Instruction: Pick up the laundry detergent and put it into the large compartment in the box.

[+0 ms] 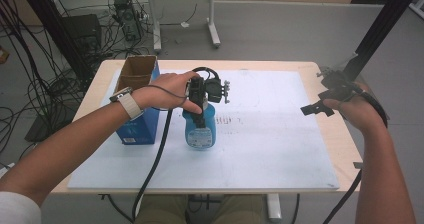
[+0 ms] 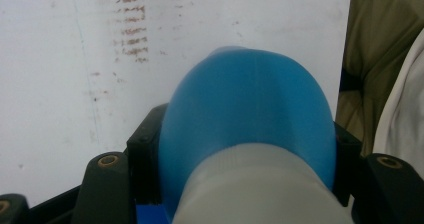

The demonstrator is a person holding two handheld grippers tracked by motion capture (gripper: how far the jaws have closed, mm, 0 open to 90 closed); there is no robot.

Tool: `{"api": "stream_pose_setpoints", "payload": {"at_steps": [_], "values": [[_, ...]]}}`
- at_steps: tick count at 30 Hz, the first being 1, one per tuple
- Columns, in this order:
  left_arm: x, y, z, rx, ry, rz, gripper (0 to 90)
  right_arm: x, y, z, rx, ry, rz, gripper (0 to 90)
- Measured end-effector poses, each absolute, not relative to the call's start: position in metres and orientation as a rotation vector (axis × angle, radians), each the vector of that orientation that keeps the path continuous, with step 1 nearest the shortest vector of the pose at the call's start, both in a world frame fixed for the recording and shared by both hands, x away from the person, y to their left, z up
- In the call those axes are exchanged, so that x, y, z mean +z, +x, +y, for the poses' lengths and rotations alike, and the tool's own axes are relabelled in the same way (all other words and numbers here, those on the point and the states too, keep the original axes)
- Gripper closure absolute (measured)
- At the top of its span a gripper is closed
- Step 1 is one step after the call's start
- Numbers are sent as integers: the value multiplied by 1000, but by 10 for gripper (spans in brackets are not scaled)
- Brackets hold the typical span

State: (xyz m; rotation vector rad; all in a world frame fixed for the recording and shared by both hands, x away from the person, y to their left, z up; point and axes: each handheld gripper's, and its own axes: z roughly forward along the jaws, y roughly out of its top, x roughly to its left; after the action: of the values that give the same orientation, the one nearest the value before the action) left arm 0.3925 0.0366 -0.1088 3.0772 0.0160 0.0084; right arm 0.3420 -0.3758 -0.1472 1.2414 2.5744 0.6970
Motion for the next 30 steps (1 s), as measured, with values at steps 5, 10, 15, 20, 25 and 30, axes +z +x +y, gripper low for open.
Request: {"api": "stream_pose_setpoints", "payload": {"at_steps": [5,10,15,20,25,30], "values": [[-96,393,41,9,3060,104,375,-148,342,-376,698,1241,2577,90],[-85,396,45,9,3052,181,375,-147,341,-375,701,1237,2575,91],[-73,397,46,19,3049,270,376,-145,340,-376,702,1240,2571,93],[-63,397,46,34,3046,326,375,-144,340,-377,704,1239,2568,93],[-50,398,49,47,3025,396,375,-143,340,-376,707,1237,2568,93],[-33,400,58,40,2984,450,375,-142,340,-377,710,1235,2569,93]]}}
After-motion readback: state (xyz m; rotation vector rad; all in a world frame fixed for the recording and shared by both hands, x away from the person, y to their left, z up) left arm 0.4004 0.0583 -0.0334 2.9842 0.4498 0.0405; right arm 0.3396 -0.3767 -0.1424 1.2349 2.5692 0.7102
